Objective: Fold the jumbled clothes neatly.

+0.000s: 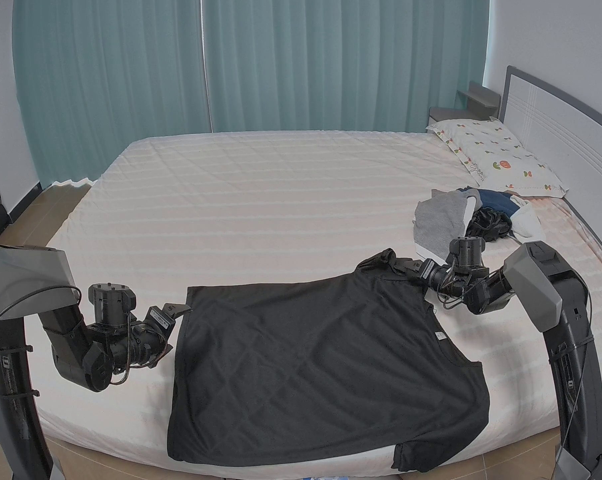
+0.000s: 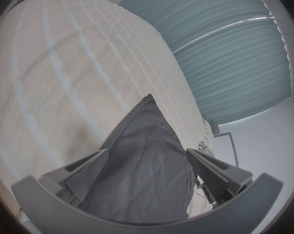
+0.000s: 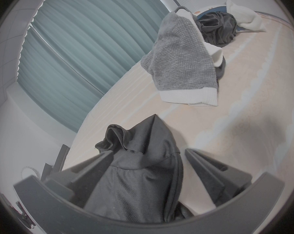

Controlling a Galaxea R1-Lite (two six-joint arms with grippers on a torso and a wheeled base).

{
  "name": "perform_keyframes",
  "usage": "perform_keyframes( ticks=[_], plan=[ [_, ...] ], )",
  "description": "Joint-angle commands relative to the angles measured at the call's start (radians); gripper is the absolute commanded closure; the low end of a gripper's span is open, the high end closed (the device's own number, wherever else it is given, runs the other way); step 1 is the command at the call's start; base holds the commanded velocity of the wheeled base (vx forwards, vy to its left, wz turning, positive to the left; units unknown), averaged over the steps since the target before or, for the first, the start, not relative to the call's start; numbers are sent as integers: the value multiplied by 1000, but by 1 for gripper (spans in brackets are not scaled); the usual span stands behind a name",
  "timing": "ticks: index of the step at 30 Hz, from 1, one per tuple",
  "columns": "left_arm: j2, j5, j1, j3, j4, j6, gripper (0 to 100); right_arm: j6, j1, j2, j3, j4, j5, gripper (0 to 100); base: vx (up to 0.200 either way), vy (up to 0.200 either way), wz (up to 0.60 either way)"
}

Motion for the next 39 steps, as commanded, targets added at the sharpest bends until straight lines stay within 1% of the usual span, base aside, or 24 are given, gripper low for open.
perform_keyframes(
  ticks=[1, 4, 6, 8, 9, 10, 14, 18, 19, 21, 22, 24, 25, 29, 34, 37, 39],
  plan=[
    [2, 0, 1, 0, 0, 0, 0, 0, -5, 19, -33, 12, -4, 100, 0, 0, 0],
    [2, 0, 1, -2, 0, 0, 0, 3, -14, 35, -73, 73, -5, 100, 0, 0, 0],
    [2, -1, -1, 0, 0, -2, 0, 6, -15, 52, -98, 84, -8, 100, 0, 0, 0],
    [2, 0, 1, 0, 0, -2, 0, 43, -17, 66, -142, 79, -47, 100, 0, 0, 0],
    [2, 0, 1, 0, 0, -2, 0, 47, -17, 66, -147, 78, -53, 100, 0, 0, 0],
    [2, 0, -1, 0, 0, -2, 0, 73, -17, 62, -175, 64, -83, 100, 0, 0, 0],
    [2, 0, -1, 0, 0, -2, 0, 84, -18, 52, -213, 45, -103, 100, 0, 0, 0],
    [2, 0, -1, 0, 0, -2, 0, 67, -11, 51, -224, 29, -113, 100, 0, 0, 0],
    [2, 0, -1, 0, 0, -2, 0, 43, -5, 52, -227, 29, -114, 100, 0, 0, 0],
    [2, 0, 1, 0, 0, -2, 0, 37, -5, 52, -227, 29, -114, 100, 0, 0, 0],
    [2, 0, -1, 0, 0, -2, 0, 1, 5, 60, -227, 30, -116, 100, 0, 0, 0],
    [2, 0, 1, 0, 0, -2, 0, -14, 5, 65, -227, 30, -122, 100, 0, 0, 0],
    [2, 0, 1, 0, 0, -2, 0, -29, 5, 72, -230, 29, -131, 0, 0, 0, 0],
    [2, 0, -1, 0, 0, -2, 0, -42, 3, 86, -237, 38, -136, 0, 0, 0, 0],
    [2, 0, 1, 0, 0, 0, 0, -34, -14, 69, -196, 33, -137, 0, 0, 0, 0],
    [2, 0, -1, 0, 0, -2, 0, -23, -28, -14, -107, 27, -132, 0, 0, 0, 0],
    [2, 0, -1, -2, 0, -2, 0, -2, -41, -96, 6, 16, -117, 0, 0, 0, 0]
  ],
)
